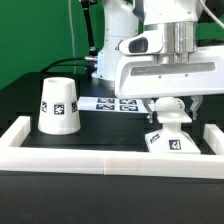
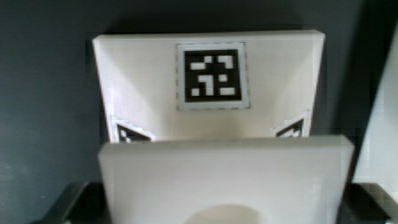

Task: Assemble lamp

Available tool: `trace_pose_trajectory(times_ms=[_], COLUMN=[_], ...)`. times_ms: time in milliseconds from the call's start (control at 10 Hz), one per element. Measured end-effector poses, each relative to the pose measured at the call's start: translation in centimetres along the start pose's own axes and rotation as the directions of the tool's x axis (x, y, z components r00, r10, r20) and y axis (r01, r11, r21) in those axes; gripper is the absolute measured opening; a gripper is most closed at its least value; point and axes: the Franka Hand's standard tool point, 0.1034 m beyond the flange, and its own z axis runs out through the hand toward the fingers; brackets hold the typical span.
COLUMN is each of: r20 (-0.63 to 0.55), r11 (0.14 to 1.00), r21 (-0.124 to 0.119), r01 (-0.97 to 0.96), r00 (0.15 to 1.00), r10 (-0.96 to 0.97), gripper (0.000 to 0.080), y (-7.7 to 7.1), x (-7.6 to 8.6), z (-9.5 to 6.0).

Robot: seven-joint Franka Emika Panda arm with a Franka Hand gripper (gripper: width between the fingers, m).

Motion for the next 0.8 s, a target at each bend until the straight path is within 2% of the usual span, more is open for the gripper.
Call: trace_pose_trajectory(times_ms=[800], r20=[-0.095], r11=[1.0], r21=[0.02], r01=[0.01], r00=[0.995], r10=[-0.008], gripper=[0.0534], y=[-2.9], x=[4.5], z=[1.0])
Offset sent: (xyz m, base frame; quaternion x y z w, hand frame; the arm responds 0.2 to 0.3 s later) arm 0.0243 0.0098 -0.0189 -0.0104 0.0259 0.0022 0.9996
